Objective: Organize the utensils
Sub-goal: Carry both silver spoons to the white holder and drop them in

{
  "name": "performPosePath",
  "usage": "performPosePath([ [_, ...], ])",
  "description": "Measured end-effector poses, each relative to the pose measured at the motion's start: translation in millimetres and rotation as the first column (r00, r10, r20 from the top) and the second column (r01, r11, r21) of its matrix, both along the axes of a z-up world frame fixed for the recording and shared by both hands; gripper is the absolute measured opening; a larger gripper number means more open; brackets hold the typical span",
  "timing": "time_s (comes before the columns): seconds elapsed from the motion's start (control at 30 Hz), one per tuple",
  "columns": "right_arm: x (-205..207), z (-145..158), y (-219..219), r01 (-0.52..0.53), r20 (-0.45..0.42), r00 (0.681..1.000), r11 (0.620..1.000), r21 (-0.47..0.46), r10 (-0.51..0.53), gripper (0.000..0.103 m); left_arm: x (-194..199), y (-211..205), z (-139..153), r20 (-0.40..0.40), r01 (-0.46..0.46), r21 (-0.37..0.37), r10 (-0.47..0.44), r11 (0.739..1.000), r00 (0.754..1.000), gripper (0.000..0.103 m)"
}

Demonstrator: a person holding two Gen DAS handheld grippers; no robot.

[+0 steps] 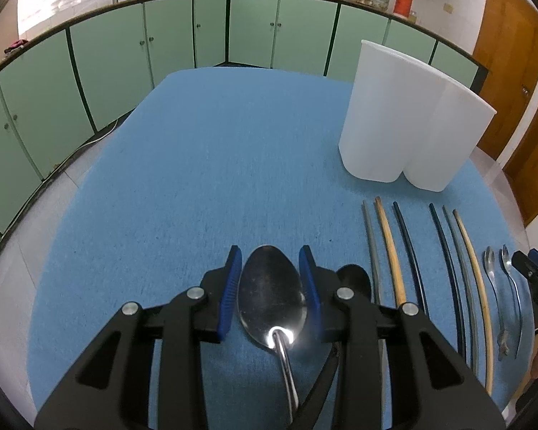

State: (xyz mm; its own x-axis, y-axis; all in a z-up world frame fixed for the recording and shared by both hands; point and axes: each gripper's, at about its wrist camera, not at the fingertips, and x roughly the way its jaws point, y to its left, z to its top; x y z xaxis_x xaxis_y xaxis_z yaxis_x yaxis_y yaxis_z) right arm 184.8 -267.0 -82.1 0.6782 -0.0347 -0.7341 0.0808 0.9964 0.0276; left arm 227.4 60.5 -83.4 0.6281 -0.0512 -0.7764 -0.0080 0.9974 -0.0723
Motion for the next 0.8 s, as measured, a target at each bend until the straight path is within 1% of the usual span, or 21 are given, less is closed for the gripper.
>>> performPosePath([
  [0.17,15,-10,1,-0.005,-0.049,0.999,1.000,-0.008,0.005,0.060,2,-1,-2,0.000,0.001,0.002,-0.001,1.000,1.000,0.032],
  [0.23,19,-16,0,0.000,-0.072,0.997,1.000,-0.010,0.000,0.054,2,-1,-2,-0.002,0.001,0.001,-0.001,1.000,1.000,0.032],
  [0.27,20,-19,0,0.002,-0.087,0.996,1.000,-0.006,-0.002,0.053,2,-1,-2,-0.003,0.001,0.003,-0.001,1.000,1.000,0.032],
  [0.3,20,-20,-1,0.002,-0.083,0.997,1.000,-0.004,-0.002,0.051,2,-1,-3,-0.003,0.001,0.004,-0.001,1.000,1.000,0.032],
  [0.33,20,-19,-1,-0.002,-0.082,0.997,1.000,-0.005,0.002,0.043,3,-2,-2,-0.003,0.000,0.005,0.000,1.000,1.000,0.032],
  [0.37,20,-19,0,-0.008,-0.082,0.997,1.000,-0.003,0.008,0.039,2,-2,-2,-0.002,0.000,0.004,0.000,1.000,1.000,0.032],
  [0.4,20,-18,0,-0.014,-0.083,0.996,1.000,0.001,0.015,0.030,2,-3,-2,0.000,0.000,0.004,0.000,1.000,1.000,0.032],
  [0.43,20,-18,-1,-0.017,-0.083,0.996,1.000,0.002,0.017,0.028,2,-3,-1,0.003,0.001,0.005,-0.001,1.000,1.000,0.033],
  [0.5,18,-15,-1,-0.020,-0.078,0.997,1.000,-0.001,0.020,0.028,-1,-4,2,0.015,0.005,0.008,-0.005,1.000,1.000,0.033],
  [0.6,10,-9,-1,-0.027,-0.044,0.999,0.999,0.019,0.028,0.028,-6,-5,9,0.039,0.008,0.008,-0.008,1.000,0.999,0.033],
  [0.7,-3,6,0,-0.041,0.016,0.999,0.999,0.026,0.040,0.028,-13,-6,20,0.075,0.012,0.003,-0.012,1.000,0.997,0.033],
  [0.8,-16,27,2,-0.063,0.078,0.995,0.998,0.028,0.060,0.028,-24,-8,34,0.125,0.017,0.002,-0.017,1.000,0.992,0.032],
])
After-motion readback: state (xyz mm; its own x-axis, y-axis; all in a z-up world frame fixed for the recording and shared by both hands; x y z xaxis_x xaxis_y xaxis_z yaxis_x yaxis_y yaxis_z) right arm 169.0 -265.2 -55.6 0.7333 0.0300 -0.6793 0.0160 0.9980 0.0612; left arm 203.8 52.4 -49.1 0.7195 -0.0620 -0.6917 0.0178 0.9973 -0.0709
